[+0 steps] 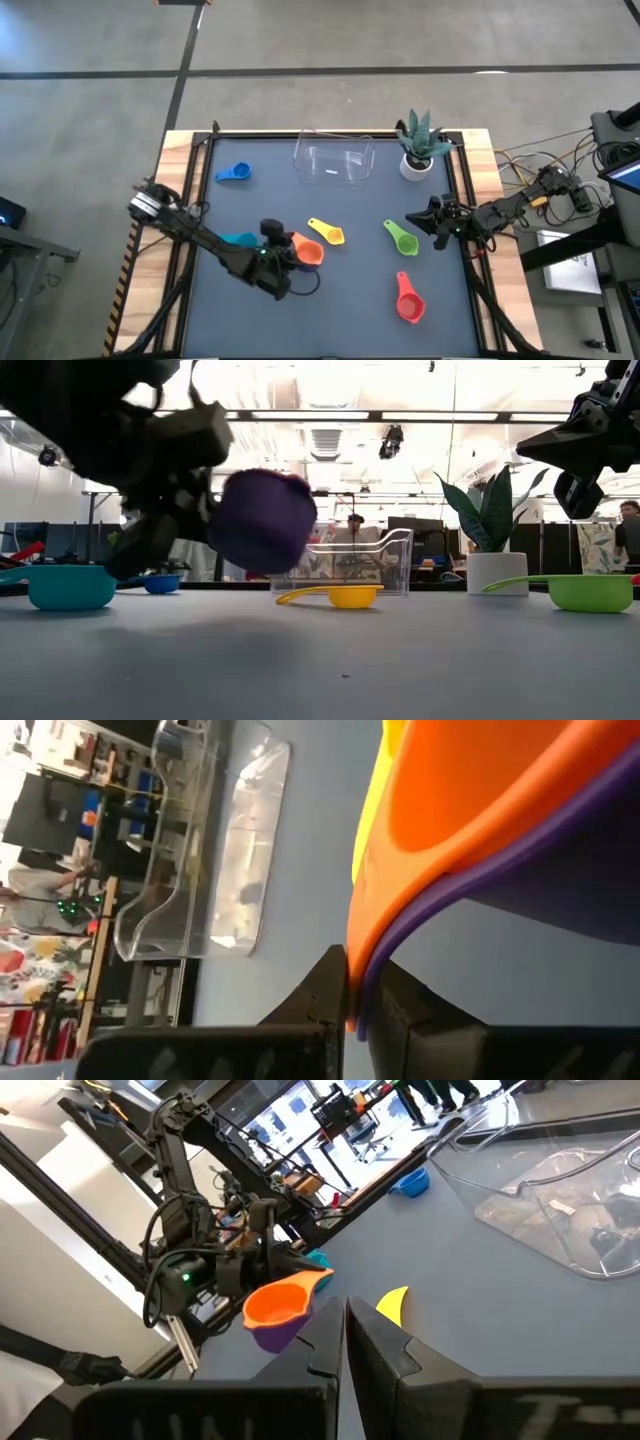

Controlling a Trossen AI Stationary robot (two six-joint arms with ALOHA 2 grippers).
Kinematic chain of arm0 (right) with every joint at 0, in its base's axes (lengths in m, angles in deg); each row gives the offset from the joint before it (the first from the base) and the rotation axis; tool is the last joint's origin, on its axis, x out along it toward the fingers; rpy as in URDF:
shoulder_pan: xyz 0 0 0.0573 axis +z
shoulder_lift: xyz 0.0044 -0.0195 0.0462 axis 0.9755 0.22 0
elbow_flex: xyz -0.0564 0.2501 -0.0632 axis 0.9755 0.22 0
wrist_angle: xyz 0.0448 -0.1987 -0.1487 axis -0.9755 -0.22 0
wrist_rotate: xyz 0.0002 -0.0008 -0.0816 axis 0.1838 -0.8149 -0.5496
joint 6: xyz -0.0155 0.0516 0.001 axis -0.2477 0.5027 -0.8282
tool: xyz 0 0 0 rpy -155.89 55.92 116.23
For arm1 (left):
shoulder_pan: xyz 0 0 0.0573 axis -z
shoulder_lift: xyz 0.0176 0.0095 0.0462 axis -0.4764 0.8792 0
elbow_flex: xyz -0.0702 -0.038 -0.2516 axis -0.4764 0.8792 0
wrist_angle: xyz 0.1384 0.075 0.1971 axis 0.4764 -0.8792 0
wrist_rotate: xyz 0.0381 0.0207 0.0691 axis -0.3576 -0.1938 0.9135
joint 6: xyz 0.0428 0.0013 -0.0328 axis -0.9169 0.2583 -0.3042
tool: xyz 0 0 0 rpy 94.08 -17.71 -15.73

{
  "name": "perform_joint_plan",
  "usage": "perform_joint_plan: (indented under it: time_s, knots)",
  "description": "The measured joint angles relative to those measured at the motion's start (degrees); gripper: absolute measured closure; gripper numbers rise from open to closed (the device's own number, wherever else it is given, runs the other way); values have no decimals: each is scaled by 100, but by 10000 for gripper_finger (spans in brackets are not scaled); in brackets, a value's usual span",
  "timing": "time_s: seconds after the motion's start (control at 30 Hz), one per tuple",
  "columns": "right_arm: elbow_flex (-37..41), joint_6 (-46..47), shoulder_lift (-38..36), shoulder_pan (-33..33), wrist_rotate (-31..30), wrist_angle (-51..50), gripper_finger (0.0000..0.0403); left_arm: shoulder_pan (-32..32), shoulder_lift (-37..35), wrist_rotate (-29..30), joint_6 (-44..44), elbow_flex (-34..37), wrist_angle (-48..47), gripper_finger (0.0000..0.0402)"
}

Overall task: Nest measuring cups in basket
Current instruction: Move the stacked measuring cups to the center of the table

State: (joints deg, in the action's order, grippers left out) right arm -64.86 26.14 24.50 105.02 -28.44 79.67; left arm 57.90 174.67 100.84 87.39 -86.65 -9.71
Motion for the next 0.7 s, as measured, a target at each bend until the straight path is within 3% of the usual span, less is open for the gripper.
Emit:
perform_joint_plan:
  time_s: [0.23,0.7]
  knots:
    - [0,2,0,0,0,1,394,-11,211,-84,337,-18,25,400]
    - [0,1,-1,-1,-2,1,394,-39,462,-1305,271,-287,0,382]
